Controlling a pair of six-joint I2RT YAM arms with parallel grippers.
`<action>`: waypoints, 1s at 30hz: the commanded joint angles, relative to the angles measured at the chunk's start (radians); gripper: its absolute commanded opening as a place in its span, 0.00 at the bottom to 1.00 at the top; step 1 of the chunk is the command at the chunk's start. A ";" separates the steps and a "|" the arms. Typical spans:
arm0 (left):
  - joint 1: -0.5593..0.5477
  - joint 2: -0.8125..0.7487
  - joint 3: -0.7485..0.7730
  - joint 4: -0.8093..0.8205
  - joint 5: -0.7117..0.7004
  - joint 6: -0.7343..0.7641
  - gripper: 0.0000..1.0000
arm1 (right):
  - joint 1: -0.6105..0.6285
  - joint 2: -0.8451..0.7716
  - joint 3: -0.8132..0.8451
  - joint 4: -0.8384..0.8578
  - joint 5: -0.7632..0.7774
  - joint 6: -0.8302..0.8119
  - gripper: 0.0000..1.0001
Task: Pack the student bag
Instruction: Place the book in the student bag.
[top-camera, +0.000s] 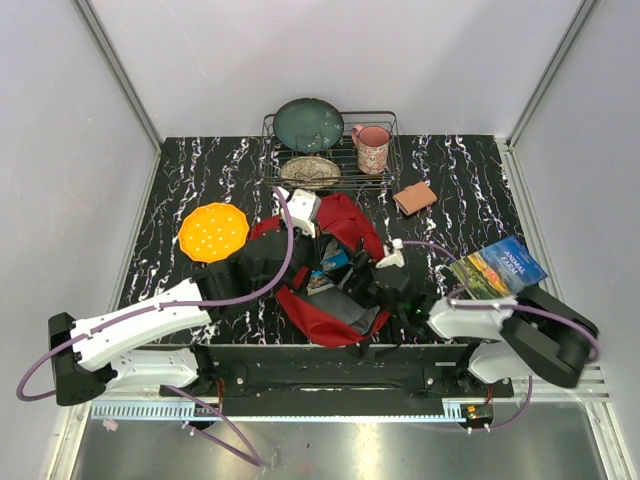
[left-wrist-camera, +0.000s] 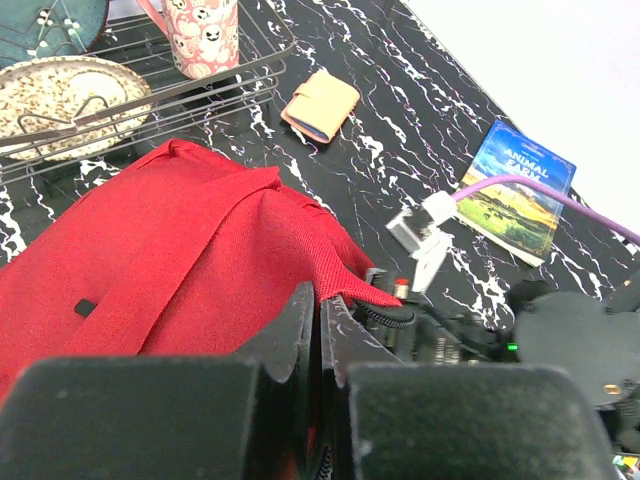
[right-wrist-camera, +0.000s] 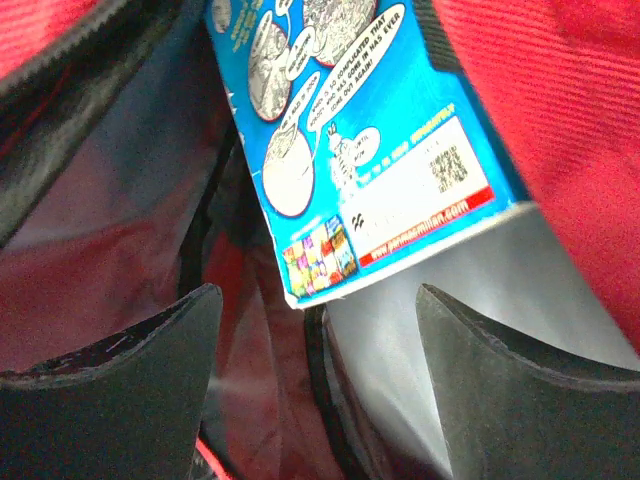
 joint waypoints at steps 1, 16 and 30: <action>0.006 -0.031 0.000 0.095 0.025 -0.025 0.00 | 0.011 -0.193 -0.069 -0.118 0.043 -0.013 0.84; 0.008 -0.054 -0.003 0.087 0.029 -0.017 0.00 | 0.009 -0.272 -0.004 -0.321 0.020 -0.029 0.61; 0.008 -0.044 0.008 0.076 0.057 -0.028 0.00 | -0.017 0.021 0.007 0.145 0.028 -0.067 0.50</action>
